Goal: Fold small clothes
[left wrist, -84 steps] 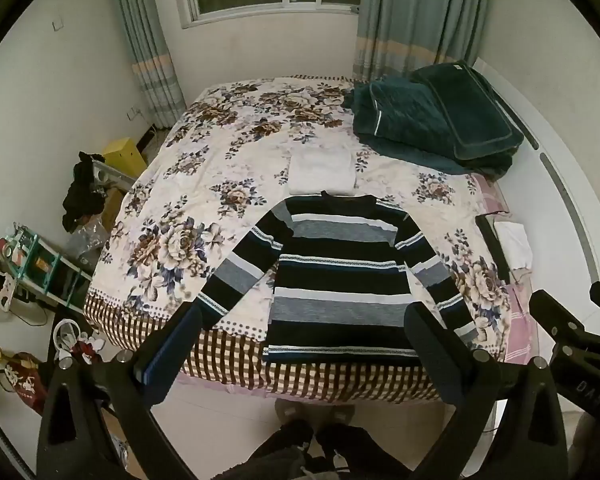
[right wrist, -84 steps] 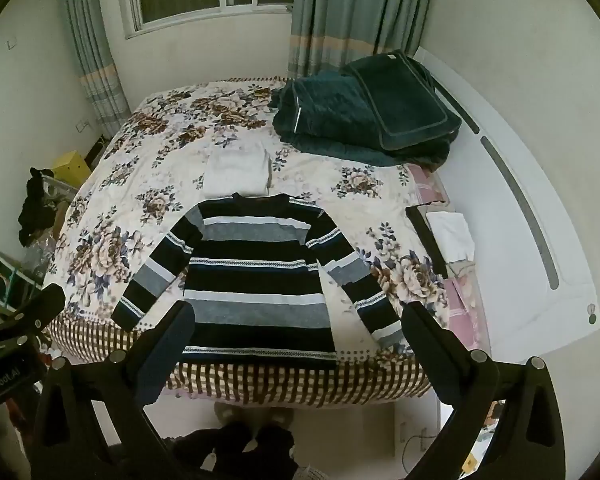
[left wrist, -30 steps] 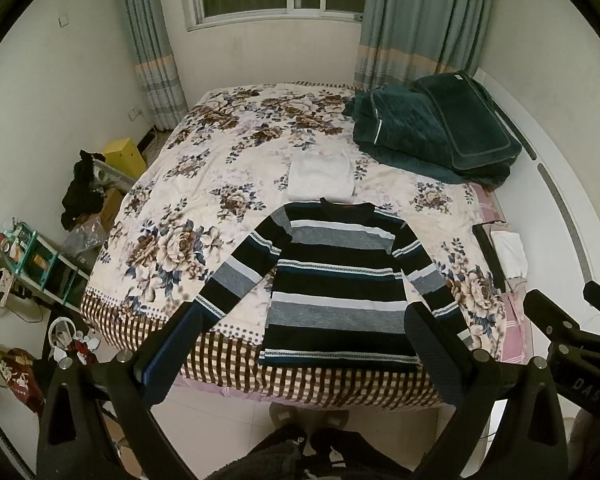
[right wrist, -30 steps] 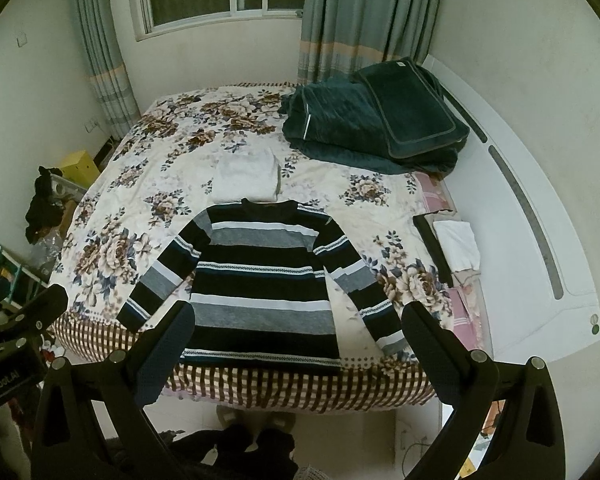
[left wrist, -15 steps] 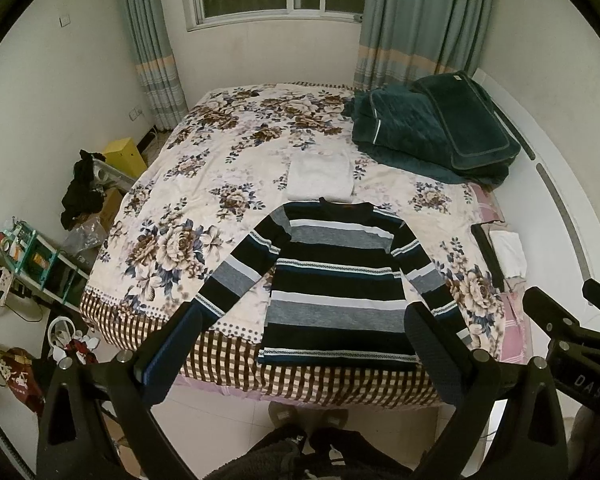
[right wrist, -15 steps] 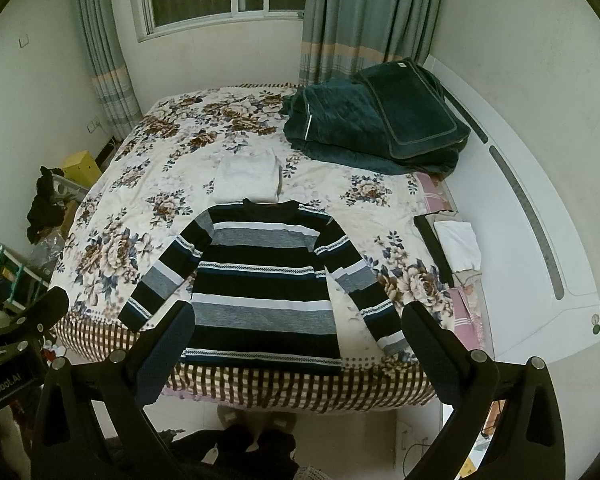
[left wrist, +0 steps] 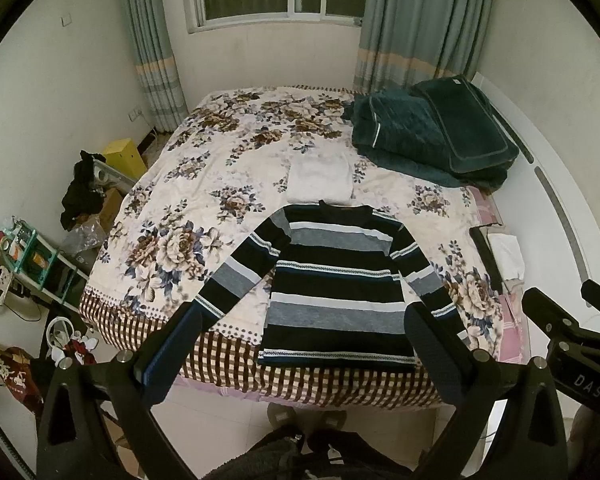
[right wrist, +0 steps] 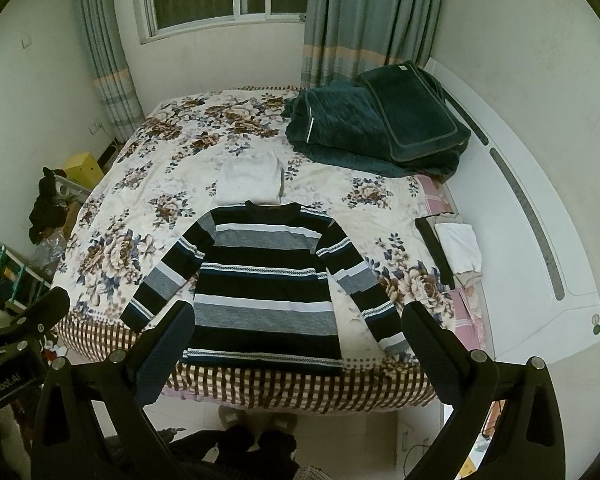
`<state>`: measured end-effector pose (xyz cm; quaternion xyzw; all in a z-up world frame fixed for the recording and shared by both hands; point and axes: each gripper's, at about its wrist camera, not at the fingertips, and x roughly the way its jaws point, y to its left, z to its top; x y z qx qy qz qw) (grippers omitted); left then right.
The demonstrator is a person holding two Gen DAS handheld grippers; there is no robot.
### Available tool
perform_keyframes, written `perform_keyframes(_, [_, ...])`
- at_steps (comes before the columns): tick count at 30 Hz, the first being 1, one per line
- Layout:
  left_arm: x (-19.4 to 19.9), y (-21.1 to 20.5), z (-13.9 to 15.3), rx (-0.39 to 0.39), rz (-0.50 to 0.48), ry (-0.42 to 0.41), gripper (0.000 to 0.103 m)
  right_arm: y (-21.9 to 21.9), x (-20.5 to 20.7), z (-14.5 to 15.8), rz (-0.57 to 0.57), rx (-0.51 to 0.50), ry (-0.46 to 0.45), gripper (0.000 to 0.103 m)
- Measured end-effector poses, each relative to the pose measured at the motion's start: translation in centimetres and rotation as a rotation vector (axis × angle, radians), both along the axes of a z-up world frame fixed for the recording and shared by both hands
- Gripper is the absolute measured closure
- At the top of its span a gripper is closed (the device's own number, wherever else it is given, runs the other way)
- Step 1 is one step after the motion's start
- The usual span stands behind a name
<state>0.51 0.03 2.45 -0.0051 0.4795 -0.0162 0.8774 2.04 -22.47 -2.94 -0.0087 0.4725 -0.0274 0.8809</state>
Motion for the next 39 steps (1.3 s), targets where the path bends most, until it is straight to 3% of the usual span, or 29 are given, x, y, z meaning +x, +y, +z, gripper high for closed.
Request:
perform_keyframes(14, [0.0,0.3,-0.1,0.002,-0.001,-0.014,0.000,0.6,0.2,0.2,-0.005,0.005,-0.002,0.000])
perform_keyframes(19, [2.8,1.7,-2.0,0.058,0.052,-0.109,0.000,1.3,2.3,-0.9,-0.045,0.055,0.032,0.000])
perform_keyframes(22, [4.8,2.5,-4.6,0.117,0.074,-0.175,0.000,-0.3,4.1,-3.8,-0.120,0.106,0.087,0.000])
perform_keyframes(24, [6.1,3.0,-6.8,0.130,0.080,-0.180,0.000,-3.2,4.9,-7.2,-0.210,0.149,0.119,0.000])
perform_keyframes(27, [9.0,3.2,-11.2,0.141,0.093,-0.122,0.000,-8.8,5.3,-12.5,-0.368,0.199,0.164,0.000])
perform_keyframes(32, [12.6,1.7,-18.9,0.225,0.100,-0.019,0.000,-19.0,5.5,-22.6,-0.625,0.236,0.260,0.000])
perform_keyframes(39, [16.2,-2.0,-29.3,0.353,0.129,0.147,0.000,-36.7,4.5,-40.1,-0.896,0.407,0.362,0.002])
